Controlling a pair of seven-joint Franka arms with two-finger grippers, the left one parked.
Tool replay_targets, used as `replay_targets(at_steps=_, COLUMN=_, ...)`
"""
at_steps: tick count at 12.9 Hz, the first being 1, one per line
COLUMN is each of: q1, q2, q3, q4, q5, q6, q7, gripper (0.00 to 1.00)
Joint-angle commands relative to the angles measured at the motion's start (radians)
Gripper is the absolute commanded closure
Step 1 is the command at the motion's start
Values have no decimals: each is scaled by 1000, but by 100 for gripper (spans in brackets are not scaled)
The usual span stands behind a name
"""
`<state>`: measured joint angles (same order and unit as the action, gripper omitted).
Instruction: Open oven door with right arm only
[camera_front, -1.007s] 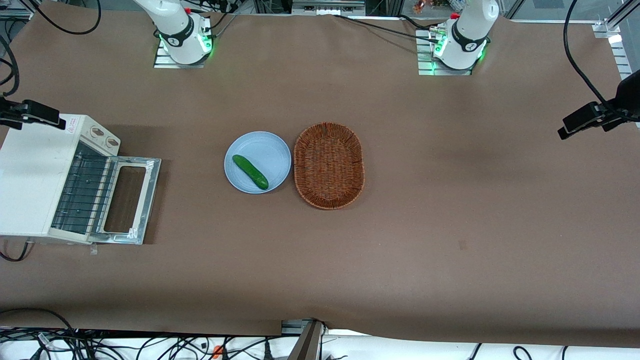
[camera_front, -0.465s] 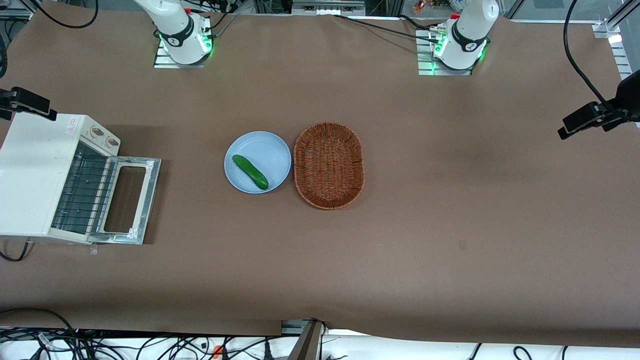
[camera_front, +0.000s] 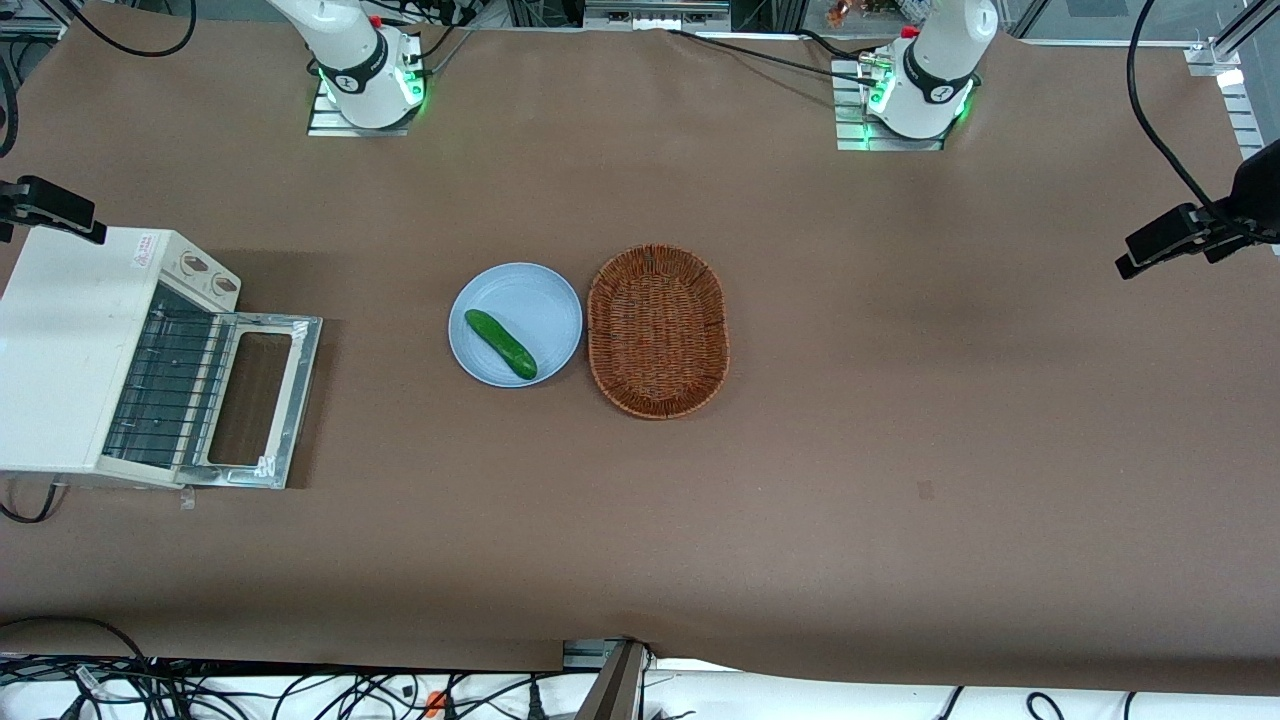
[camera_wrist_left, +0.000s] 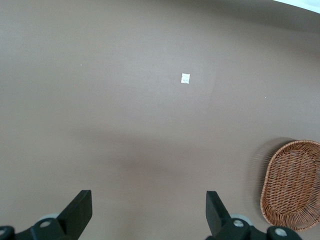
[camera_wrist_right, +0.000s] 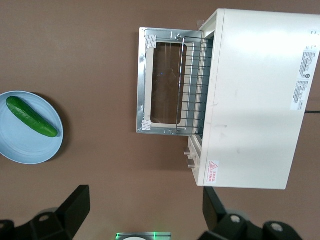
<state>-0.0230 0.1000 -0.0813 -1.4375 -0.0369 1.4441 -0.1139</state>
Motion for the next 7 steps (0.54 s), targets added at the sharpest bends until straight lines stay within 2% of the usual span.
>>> replay_targets(at_steps=1, q1=-9, q2=-17, q3=14, q4=-8, q5=-8, q6=4, q7=3, gripper=0)
replay_targets(at_steps=7, q1=-9, q2=-20, q3=14, q4=-8, q5=-5, q6=-5, q7=5, gripper=0)
